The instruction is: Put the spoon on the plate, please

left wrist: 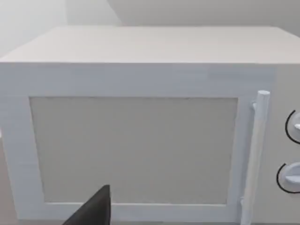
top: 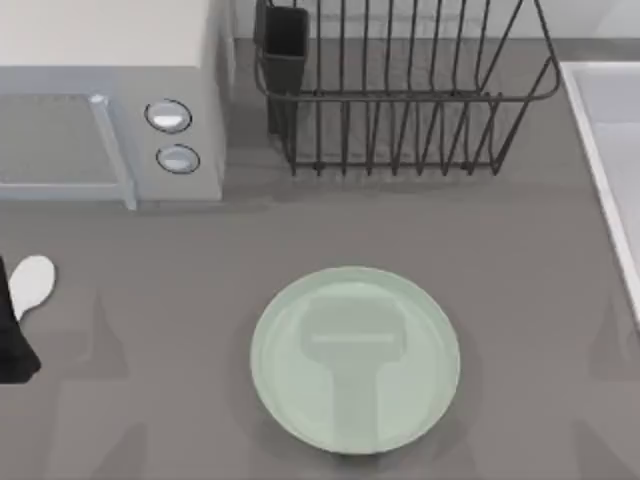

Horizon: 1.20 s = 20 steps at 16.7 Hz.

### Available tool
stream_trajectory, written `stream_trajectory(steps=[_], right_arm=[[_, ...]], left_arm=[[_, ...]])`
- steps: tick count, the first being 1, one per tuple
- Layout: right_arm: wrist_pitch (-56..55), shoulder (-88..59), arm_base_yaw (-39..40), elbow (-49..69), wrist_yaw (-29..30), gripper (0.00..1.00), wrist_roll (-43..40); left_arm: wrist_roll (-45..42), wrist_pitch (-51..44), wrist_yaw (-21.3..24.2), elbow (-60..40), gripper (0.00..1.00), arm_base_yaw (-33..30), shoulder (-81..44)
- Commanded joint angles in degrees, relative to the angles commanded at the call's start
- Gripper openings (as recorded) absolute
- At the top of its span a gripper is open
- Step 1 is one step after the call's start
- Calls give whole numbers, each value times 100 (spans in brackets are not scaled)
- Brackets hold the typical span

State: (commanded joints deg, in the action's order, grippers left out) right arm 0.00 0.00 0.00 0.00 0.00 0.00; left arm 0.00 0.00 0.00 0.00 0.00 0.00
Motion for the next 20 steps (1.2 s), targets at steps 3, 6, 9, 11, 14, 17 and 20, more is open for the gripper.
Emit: stream_trajectory(steps=[3, 6, 9, 11, 14, 17, 20], right_arm=[[0, 0, 0, 0, 0, 100, 0], [0, 0, 0, 0, 0, 100, 0], [0, 0, 0, 0, 0, 100, 0], [0, 0, 0, 0, 0, 100, 0], [0, 0, 0, 0, 0, 100, 0], [0, 0, 0, 0, 0, 100, 0], [0, 0, 0, 0, 0, 100, 0]], left_arm=[[-11, -57, -1, -59, 100, 6, -66], [-102, -506, -1, -525, 100, 47, -616], [-259, -1280, 7, -1320, 100, 106, -1711], [-384, -1915, 14, -1956, 100, 155, -2736], [-583, -2950, 19, -2971, 100, 242, -4494], [-779, -3966, 18, -3972, 100, 336, -6146], [-954, -4844, 10, -4883, 100, 424, -7466]])
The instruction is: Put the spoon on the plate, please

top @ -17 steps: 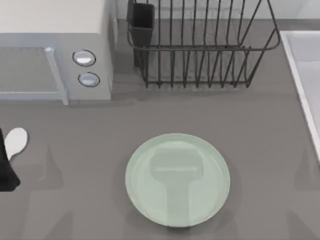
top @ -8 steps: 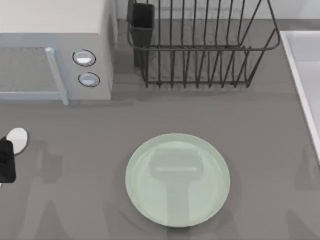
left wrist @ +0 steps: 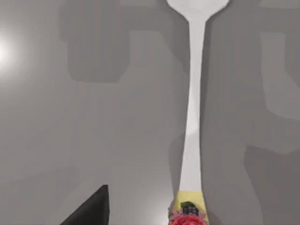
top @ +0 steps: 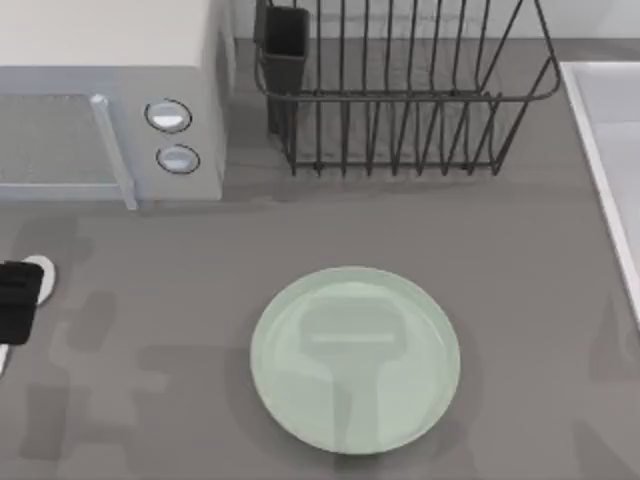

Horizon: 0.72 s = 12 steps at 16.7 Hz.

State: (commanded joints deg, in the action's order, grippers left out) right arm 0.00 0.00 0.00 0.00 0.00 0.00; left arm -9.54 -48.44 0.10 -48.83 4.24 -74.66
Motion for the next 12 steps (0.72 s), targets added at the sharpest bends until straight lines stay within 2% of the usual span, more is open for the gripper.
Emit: stream_trajectory(steps=[6, 12], right_arm=[[0, 0, 0, 0, 0, 100, 0], [0, 0, 0, 0, 0, 100, 0]], left_arm=[[-213, -1051, -24, -1226, 100, 119, -1674], [-224, -1123, -27, -1319, 100, 102, -1779]])
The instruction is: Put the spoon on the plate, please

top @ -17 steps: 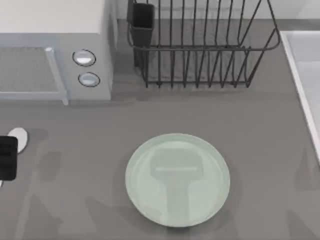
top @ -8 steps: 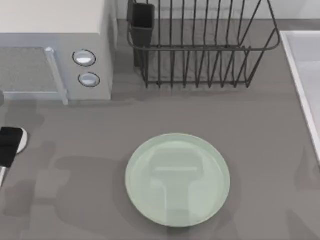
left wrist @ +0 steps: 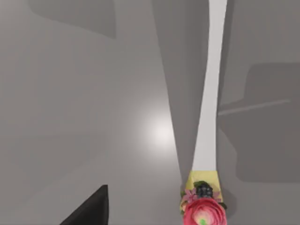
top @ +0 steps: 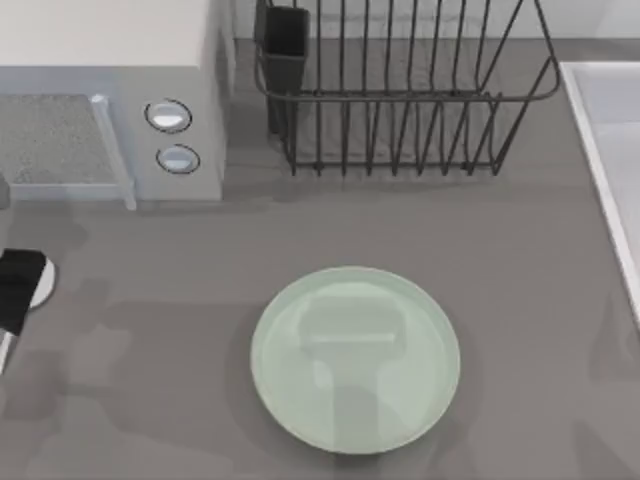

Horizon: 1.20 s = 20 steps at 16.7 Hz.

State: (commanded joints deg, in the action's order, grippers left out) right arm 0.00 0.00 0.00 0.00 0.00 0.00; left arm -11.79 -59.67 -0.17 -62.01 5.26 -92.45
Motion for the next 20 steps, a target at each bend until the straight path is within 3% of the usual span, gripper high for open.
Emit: stream_trajectory(steps=[4, 11, 16, 20], right_arm=[[0, 0, 0, 0, 0, 100, 0], [0, 0, 0, 0, 0, 100, 0], [0, 0, 0, 0, 0, 100, 0], [0, 0, 0, 0, 0, 100, 0]], left_arm=[[3, 417, 0, 252, 100, 19, -196], [-42, 2272, 1, 1209, 100, 49, -1054], [-46, 2399, 2, 1285, 100, 53, -1129], [-46, 2399, 2, 1285, 70, 53, -1129]])
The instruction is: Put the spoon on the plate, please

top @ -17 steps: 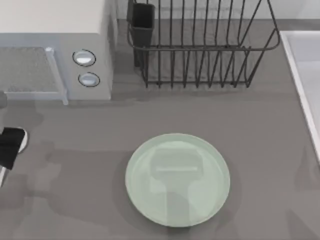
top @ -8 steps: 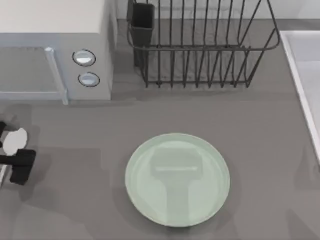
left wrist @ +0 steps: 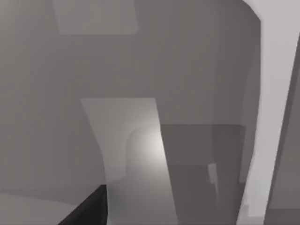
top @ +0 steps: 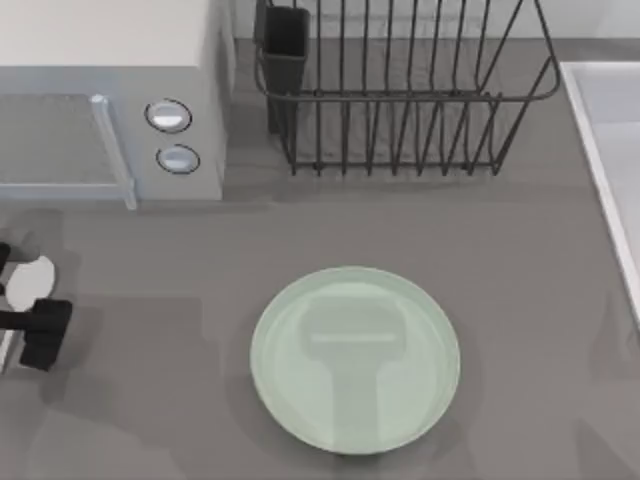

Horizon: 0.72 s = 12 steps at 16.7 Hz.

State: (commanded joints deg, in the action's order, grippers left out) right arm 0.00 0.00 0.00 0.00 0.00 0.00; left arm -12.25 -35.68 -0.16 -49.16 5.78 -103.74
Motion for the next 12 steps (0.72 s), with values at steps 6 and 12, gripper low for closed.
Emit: stream_trajectory(steps=[6, 12], right_arm=[[0, 0, 0, 0, 0, 100, 0], [0, 0, 0, 0, 0, 100, 0]], left_arm=[[0, 0, 0, 0, 25, 0, 0], [0, 0, 0, 0, 0, 0, 0]])
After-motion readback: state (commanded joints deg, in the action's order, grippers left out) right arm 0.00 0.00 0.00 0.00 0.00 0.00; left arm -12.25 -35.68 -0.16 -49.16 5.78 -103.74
